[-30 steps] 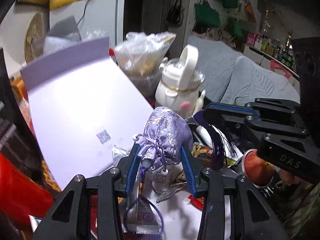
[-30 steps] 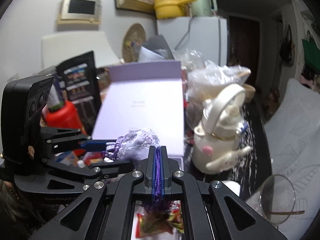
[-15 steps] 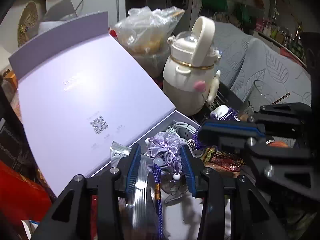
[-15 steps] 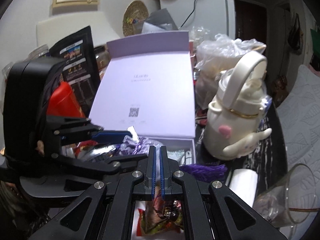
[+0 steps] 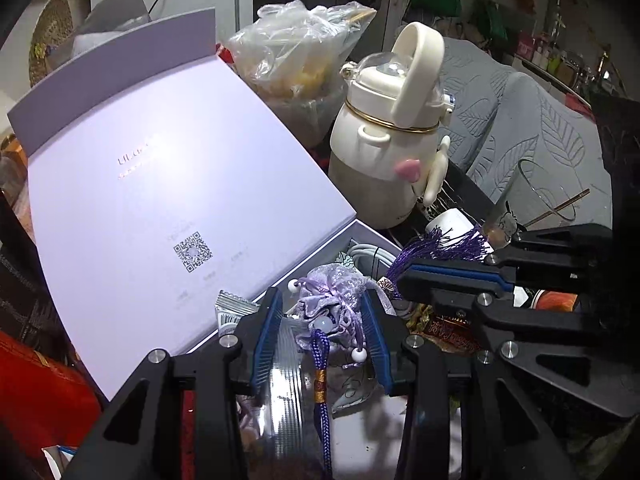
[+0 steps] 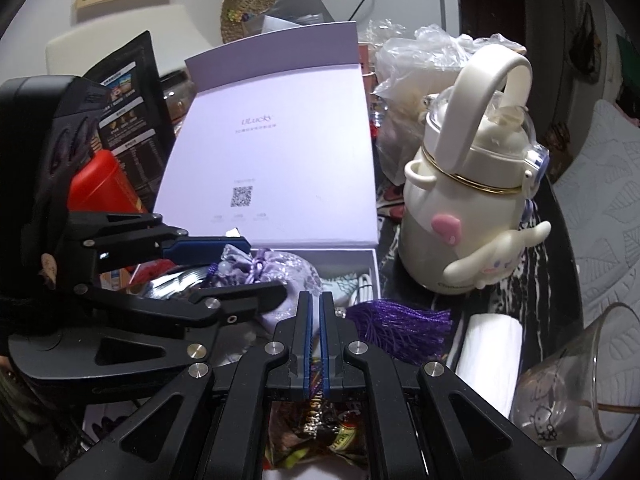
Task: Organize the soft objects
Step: 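Lower the sachet into the lavender box and open both grippers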
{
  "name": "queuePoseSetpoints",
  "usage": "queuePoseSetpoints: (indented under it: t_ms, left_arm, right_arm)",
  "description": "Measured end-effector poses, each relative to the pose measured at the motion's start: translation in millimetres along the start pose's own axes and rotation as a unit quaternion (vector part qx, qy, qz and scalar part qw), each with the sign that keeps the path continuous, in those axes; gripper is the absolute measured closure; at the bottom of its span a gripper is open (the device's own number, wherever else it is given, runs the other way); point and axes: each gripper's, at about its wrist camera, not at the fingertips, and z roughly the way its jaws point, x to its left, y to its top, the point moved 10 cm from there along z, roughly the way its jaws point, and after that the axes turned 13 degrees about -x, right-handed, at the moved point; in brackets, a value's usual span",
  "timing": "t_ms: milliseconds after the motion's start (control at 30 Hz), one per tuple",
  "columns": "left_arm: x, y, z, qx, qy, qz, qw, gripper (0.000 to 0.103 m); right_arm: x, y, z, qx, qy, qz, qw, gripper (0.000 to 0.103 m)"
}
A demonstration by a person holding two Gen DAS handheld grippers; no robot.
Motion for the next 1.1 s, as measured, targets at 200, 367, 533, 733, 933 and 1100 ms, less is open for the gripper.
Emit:
queuePoseSetpoints:
  t_ms: [200, 367, 533, 733, 933, 1100]
  left_arm:
    - [-5, 5, -9, -0.021, 0.030, 0.035, 0.9987, 0.062]
    - [0, 9, -17, -0.026, 0.045, 0.037, 0.9980, 0.057]
    - [19, 12, -28, -0.031, 0.076, 0.014, 0.9965, 0.034]
    - [40, 13, -41, -0.041, 0.112, 0.005, 0.9928, 0.022]
    - [49, 14, -57, -0.051, 0.130, -0.005, 0.9902, 0.022]
    - [51, 20, -81, -0.069, 0.126, -0.023, 0.9894, 0.022]
  right_arm:
    - [0, 0, -3, 0.006, -0.010, -0.005, 1.000, 0.097]
    - [-2, 1, -5, 0.007, -0.024, -0.005, 1.000, 0.084]
    - [-7, 2, -9, 0.005, -0.045, 0.000, 0.999, 0.064]
    - [-9, 3, -10, 0.001, -0.057, 0.008, 0.998, 0.036]
    - [5, -1, -10, 0.002, -0.045, 0.010, 0.999, 0.029]
    - [15, 15, -27, -0.029, -0.052, 0.000, 0.998, 0.029]
